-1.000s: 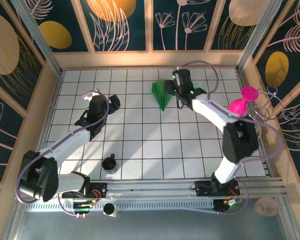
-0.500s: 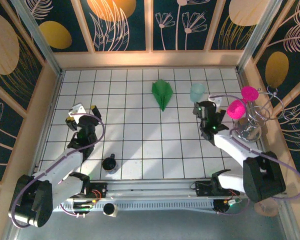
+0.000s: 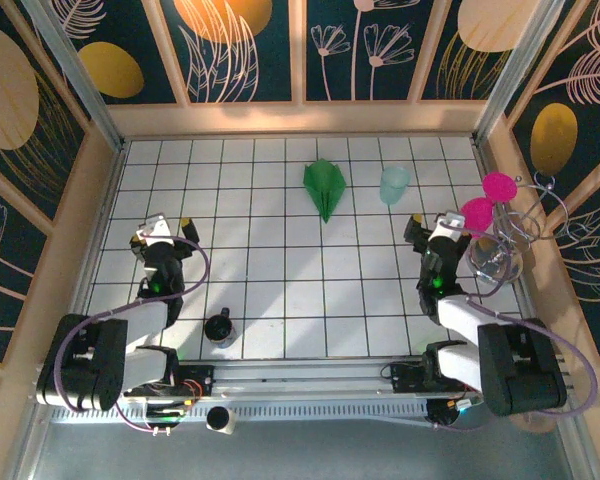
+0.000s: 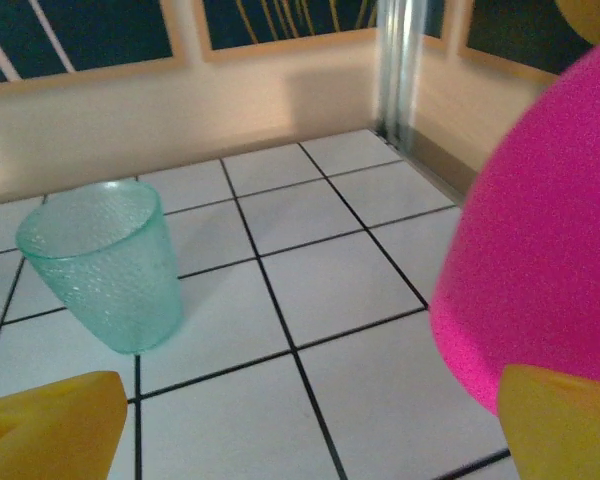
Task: Fold a paper plane with a square sheet of paper (pick it up from the middle)
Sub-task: Reset both arms
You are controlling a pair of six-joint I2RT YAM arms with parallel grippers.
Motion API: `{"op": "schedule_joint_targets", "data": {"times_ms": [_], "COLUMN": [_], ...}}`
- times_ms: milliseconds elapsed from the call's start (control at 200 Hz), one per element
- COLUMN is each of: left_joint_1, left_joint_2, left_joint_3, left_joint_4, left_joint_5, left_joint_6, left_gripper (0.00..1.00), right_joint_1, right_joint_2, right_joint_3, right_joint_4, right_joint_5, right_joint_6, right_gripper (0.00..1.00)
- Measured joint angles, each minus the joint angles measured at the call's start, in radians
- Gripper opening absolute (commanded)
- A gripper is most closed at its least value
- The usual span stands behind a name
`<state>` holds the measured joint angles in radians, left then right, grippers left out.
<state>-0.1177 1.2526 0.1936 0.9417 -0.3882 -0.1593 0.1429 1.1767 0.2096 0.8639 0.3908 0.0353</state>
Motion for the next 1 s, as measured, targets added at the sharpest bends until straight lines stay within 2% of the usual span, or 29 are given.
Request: {"op": "schedule_joint_targets", "data": {"times_ms": [130,405,631,696,996], "left_joint_1": [0.029,0.107,0.147,0.149,0.150], "left_joint_2": [0.051,0.124,0.264,0.274,0.275], "left_joint_3": [-0.005,0.016,0.015,0.009,0.006], "left_joint_4": [0.069,0.166,0.300,0.327,0.375], "left_joint_5": [0.079,0.235,0.296,0.302,0.301], "left_joint_6": [0.014,0.048,0.047,0.046,0.043], "left_gripper": [0.99,0.99,0.99,0.99,0.99], "right_joint_1": [-0.018,-0.110,-0.137,-0.137,-0.153], "right_joint_2": [0.111,0.262,0.348,0.371,0.380], "right_joint_3": [-0.021,-0.060,-0.060,-0.058,-0.008], "right_joint_4": [0.175,0.396,0.493,0.499,0.466], "right_joint_5": [-0.084,-0.270,-0.343,-0.351,-0.367], "right_joint_6": [-0.055,-0.070,-0.058,-0.056,-0.046], "right_gripper": [0.95,0.95,0.96,0.99,0.99]}}
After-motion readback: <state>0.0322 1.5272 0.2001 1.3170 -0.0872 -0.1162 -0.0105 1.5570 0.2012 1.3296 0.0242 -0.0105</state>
